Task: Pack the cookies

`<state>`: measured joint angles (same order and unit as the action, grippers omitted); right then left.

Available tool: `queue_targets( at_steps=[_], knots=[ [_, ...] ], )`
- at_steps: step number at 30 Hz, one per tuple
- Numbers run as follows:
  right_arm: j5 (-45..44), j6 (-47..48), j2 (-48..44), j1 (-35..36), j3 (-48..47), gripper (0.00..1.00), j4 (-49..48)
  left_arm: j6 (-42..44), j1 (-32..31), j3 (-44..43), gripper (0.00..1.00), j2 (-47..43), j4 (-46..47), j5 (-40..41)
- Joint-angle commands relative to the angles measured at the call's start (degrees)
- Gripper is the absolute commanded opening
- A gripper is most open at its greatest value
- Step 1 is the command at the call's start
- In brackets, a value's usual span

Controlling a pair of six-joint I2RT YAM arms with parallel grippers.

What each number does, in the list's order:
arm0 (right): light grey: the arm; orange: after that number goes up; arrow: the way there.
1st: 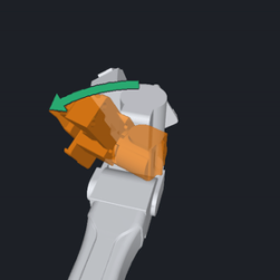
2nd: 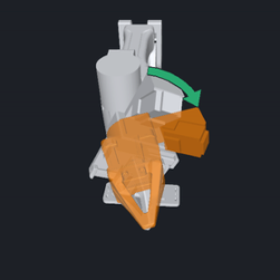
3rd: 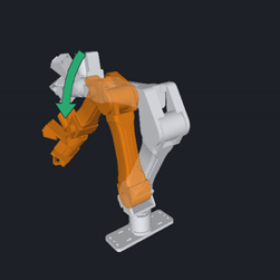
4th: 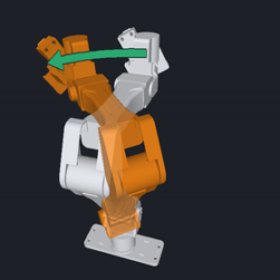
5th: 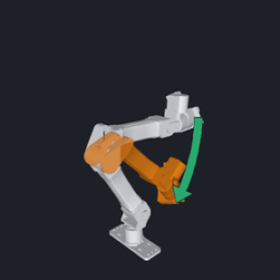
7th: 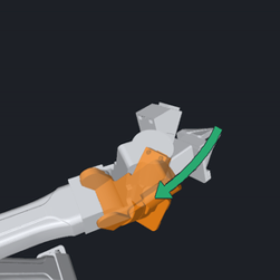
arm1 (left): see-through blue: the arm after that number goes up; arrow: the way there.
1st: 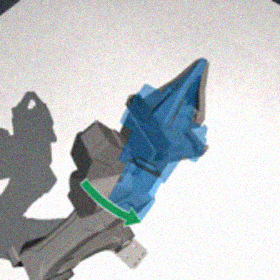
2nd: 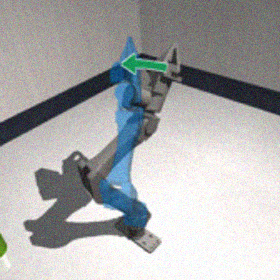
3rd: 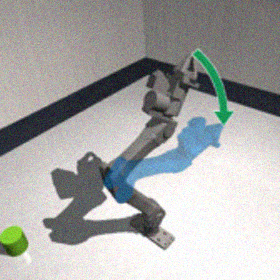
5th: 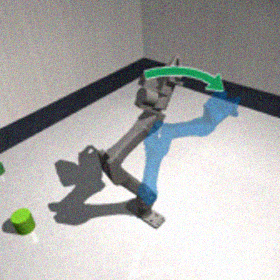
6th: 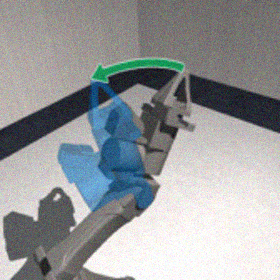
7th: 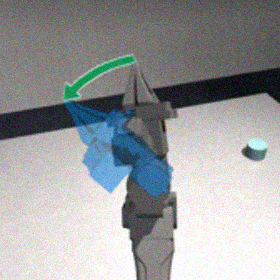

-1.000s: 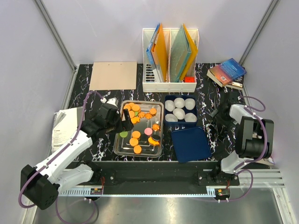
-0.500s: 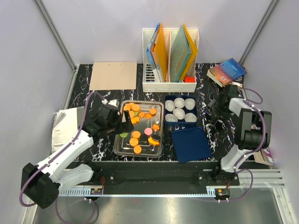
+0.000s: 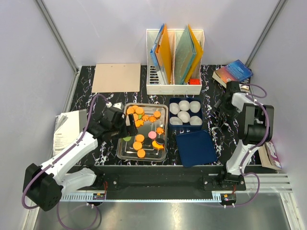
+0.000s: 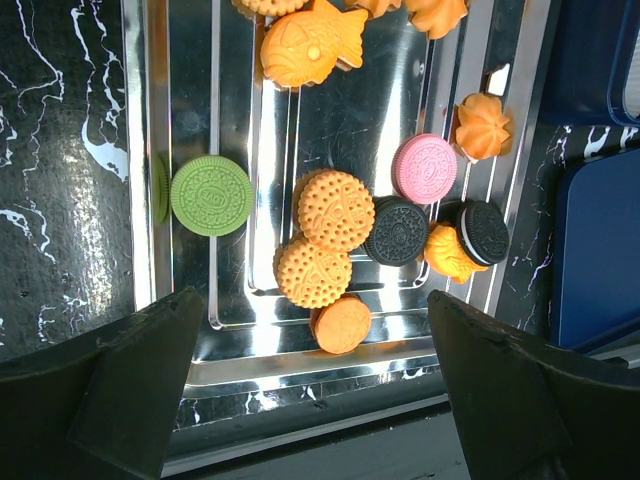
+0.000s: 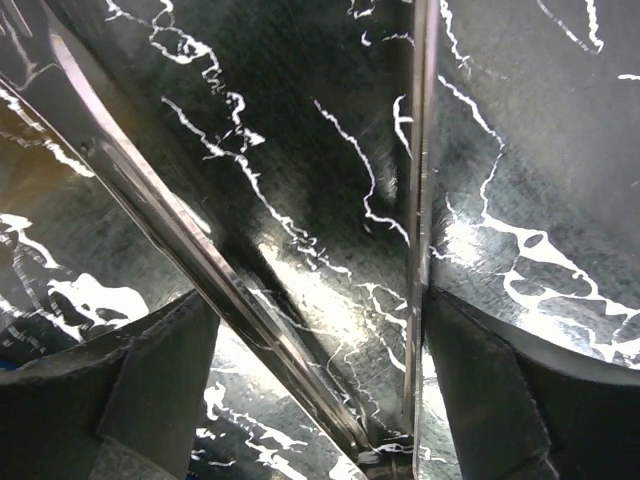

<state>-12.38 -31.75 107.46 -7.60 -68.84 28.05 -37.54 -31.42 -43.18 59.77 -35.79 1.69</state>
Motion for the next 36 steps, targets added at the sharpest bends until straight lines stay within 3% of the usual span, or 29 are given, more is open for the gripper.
queue_targets(
  at_steps=[1, 6, 14, 20, 34, 35, 36],
  knots=[
    [-3.0, 1.69, 4.69, 0.04, -1.21, 0.88, 5.08, 0.45, -0.22, -0.94, 0.99, -0.79, 2.57, -1.34],
    [-4.05, 3.35, 6.44, 0.04, -2.44, 0.85, 7.1, 0.27, -0.22, -0.42, 0.99, -1.93, 2.57, -1.34],
    [-4.84, 2.75, 4.87, 0.3, -0.42, 0.68, 7.54, -0.25, -0.22, 0.11, 0.99, -2.73, 2.66, -2.65],
    [-6.6, -0.15, -2.16, 0.21, 3.01, 0.54, 6.31, -0.25, -0.22, 0.55, 0.99, -3.78, 2.48, -2.4],
    [-1.77, -0.86, -20.88, 1.97, 8.63, 0.52, 5.44, -0.43, -0.31, 0.29, 0.99, -2.99, 2.57, -2.22],
    [-0.99, -0.86, -22.11, 2.14, 9.16, 0.43, 5.08, -0.34, -0.31, 0.29, 0.99, -2.9, 2.57, -2.05],
    [-0.46, -0.86, -24.47, 2.23, 10.29, 0.4, 4.56, -0.43, -0.22, 0.37, 0.99, -2.99, 2.66, -2.05]
  ],
)
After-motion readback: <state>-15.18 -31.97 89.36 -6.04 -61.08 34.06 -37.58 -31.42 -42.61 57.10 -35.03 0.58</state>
